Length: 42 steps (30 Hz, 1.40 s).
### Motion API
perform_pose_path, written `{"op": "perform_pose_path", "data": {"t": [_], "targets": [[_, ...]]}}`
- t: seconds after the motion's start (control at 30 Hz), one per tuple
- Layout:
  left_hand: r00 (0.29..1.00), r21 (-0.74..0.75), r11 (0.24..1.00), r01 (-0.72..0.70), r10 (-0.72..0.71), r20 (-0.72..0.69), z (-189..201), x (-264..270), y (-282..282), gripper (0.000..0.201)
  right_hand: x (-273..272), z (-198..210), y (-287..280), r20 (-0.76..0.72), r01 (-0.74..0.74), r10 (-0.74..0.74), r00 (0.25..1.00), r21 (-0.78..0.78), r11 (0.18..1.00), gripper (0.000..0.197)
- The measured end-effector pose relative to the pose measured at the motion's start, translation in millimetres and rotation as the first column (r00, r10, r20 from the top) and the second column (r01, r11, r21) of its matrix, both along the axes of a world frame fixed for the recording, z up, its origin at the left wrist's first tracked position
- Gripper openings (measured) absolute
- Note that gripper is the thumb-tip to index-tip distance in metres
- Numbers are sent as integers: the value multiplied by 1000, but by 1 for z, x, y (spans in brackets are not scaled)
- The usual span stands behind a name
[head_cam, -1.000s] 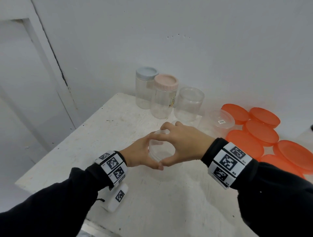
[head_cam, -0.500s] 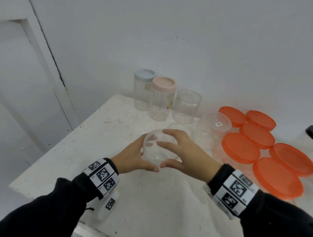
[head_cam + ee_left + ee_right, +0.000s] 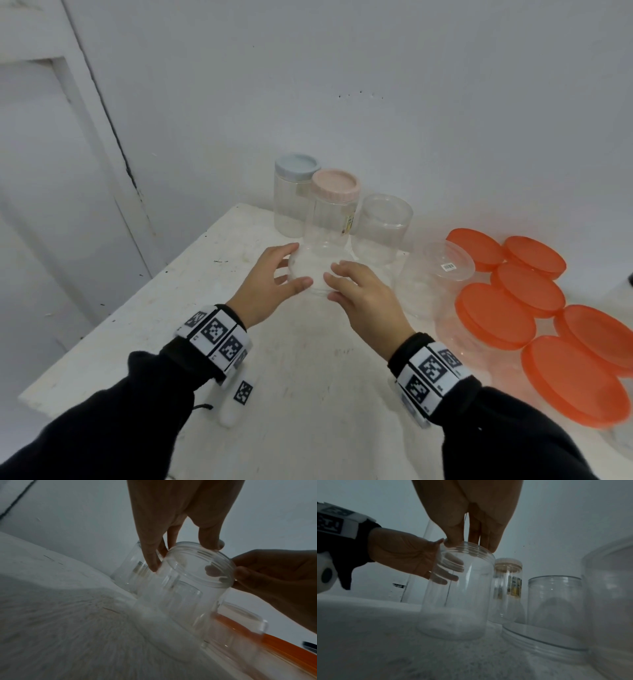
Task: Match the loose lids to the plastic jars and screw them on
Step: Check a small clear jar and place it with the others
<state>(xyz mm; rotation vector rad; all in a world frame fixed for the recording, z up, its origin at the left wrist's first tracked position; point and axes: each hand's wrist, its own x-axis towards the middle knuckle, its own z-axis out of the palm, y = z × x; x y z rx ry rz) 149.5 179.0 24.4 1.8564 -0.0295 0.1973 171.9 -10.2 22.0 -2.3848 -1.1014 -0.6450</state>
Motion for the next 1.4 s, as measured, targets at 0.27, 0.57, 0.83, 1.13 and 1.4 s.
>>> {"op": "perform_pose_path", "data": {"t": [0.27,0.57,0.83,1.13,1.4], "targets": [[999,7,999,-31,31,17,-2,31,9,56,31,3,18,-113,15,-14,994,9,1000,23],[998,-2,998,-60,60,28,-6,47,12,56,44,27,6,-286,90,-92,954,-19,996,33],[998,-19,998,-55,56,35,-9,47,12,55,53,65,-67,-258,583,-581,772,-76,809,43],[997,30,997,-64,62,55,-13,51,7,53,56,44,-96,-429,588,-730,532,-433,683,77],[936,165,946,-279,230,266,-9,47,-7,49,62,43,-95,-430,587,-733,527,-440,680,87]]}}
